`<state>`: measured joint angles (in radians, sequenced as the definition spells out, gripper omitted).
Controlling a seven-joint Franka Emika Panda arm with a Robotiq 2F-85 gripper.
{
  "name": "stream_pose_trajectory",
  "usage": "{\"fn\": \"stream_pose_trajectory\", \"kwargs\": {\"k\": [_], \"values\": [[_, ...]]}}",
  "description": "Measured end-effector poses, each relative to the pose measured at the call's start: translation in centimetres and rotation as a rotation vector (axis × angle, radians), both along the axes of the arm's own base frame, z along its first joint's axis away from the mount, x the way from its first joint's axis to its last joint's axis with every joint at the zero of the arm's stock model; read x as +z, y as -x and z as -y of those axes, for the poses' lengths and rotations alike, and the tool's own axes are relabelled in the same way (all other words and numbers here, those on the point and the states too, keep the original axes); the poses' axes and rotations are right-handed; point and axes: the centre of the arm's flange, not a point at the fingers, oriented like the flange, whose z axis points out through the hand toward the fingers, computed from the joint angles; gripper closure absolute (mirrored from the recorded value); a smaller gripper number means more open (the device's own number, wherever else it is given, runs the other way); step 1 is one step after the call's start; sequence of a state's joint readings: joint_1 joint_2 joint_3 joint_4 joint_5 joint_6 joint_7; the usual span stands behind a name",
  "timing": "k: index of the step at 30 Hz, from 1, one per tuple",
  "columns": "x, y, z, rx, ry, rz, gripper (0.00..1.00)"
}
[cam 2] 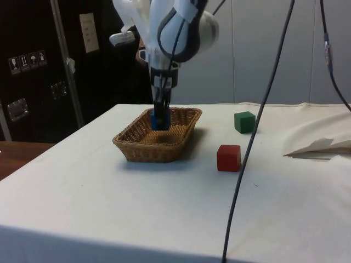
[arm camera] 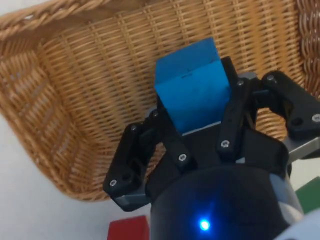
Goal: Pick up the blue cube and place it into the basket.
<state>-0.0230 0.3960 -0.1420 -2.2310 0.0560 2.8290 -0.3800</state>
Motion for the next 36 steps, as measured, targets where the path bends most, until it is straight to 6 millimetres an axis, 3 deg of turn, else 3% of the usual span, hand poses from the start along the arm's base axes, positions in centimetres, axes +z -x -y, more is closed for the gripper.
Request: {"fn": "stream_pose_trajectory", "kwargs": {"k": [7, 14, 16, 17, 23, 24, 25, 36], "values": [[-2.1, 0.2, 0.7, -0.02, 0.013, 0.016, 1.0], [-2.2, 0.1, 0.7, -0.03, 0.014, 0.025, 0.97], [-2.2, 0.1, 0.7, -0.03, 0.014, 0.025, 0.92], [-2.2, 0.1, 0.7, -0.03, 0.014, 0.025, 0.74], [-2.2, 0.1, 0.8, -0.031, 0.014, 0.025, 0.16], [-2.2, 0.1, 0.8, -0.031, 0.014, 0.025, 0.16], [-2.2, 0.1, 0.8, -0.031, 0.014, 0.024, 0.0], [-1.6, -0.1, 0.9, -0.036, 0.014, 0.035, 0.0]]}}
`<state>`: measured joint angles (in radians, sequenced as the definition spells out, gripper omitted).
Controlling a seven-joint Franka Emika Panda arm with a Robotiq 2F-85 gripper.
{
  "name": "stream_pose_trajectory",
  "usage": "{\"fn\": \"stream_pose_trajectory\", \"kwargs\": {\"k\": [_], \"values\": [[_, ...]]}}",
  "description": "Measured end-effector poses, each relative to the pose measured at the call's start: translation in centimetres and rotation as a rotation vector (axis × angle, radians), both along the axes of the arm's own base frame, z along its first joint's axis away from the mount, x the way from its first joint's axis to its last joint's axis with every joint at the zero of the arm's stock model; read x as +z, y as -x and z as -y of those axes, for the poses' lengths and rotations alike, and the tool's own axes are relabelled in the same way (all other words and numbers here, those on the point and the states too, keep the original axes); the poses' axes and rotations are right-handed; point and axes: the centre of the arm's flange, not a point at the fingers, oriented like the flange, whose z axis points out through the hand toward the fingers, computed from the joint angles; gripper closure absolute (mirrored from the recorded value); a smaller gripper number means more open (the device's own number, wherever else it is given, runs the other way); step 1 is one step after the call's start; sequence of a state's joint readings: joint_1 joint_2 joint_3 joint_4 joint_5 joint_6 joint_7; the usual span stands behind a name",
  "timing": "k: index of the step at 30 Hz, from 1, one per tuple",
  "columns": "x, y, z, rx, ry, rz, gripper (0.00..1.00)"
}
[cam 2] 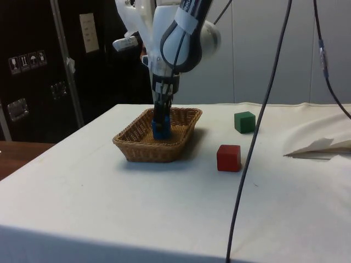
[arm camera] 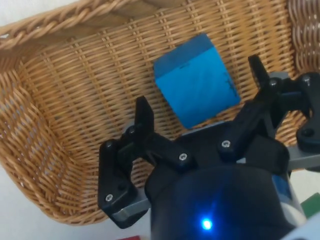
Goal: Pick up the blue cube and place it into the basket.
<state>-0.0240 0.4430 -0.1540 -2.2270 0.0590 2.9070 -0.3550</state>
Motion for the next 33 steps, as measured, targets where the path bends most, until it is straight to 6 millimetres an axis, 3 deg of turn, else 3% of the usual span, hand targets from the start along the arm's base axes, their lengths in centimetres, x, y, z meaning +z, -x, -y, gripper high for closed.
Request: {"fn": "stream_pose_trajectory", "kwargs": {"k": [5, 23, 33], "values": [[2.0, -0.1, 0.1, -0.014, -0.009, 0.009, 0.0], [6.4, -0.6, 0.2, -0.043, -0.027, 0.032, 0.0], [8.7, -2.1, 0.3, -0.045, -0.036, 0.011, 0.0]]}}
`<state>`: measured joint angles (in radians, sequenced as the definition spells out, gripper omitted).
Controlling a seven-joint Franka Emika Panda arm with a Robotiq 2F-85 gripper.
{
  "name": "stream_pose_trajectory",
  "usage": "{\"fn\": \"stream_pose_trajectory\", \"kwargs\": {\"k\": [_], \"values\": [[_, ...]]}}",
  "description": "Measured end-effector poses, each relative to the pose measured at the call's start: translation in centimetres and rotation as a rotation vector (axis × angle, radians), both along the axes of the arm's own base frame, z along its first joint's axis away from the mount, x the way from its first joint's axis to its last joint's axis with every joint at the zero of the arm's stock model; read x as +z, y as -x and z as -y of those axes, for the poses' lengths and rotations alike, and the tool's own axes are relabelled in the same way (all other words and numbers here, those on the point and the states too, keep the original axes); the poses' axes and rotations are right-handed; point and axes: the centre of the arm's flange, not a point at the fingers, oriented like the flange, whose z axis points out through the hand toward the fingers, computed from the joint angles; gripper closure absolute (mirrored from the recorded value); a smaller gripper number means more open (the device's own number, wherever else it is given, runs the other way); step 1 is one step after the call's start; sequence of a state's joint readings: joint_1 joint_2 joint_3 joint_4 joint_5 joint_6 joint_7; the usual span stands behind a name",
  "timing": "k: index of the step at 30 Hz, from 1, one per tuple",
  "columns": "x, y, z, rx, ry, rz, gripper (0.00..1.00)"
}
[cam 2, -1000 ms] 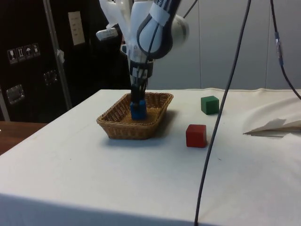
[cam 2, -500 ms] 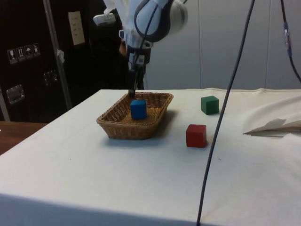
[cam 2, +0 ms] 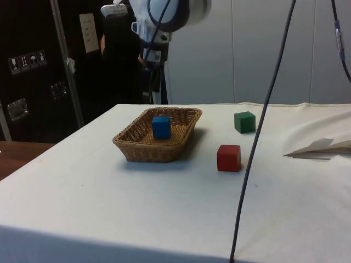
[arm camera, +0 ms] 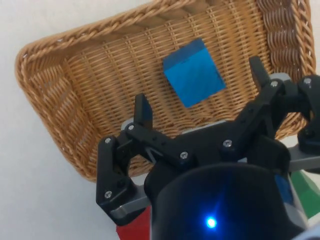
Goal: Pick up the blue cube and place it into the basket.
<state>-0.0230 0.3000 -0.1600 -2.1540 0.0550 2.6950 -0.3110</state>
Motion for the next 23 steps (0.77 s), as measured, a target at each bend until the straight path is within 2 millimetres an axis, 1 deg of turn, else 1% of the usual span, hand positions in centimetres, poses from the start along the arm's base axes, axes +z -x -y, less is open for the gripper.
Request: {"fn": "stream_pose_trajectory", "kwargs": {"k": [12, 23], "values": [[0.8, -1.4, 0.3, 0.013, 0.004, -0.069, 0.0], [1.3, -1.7, 1.0, 0.015, 0.007, -0.132, 0.0]]}}
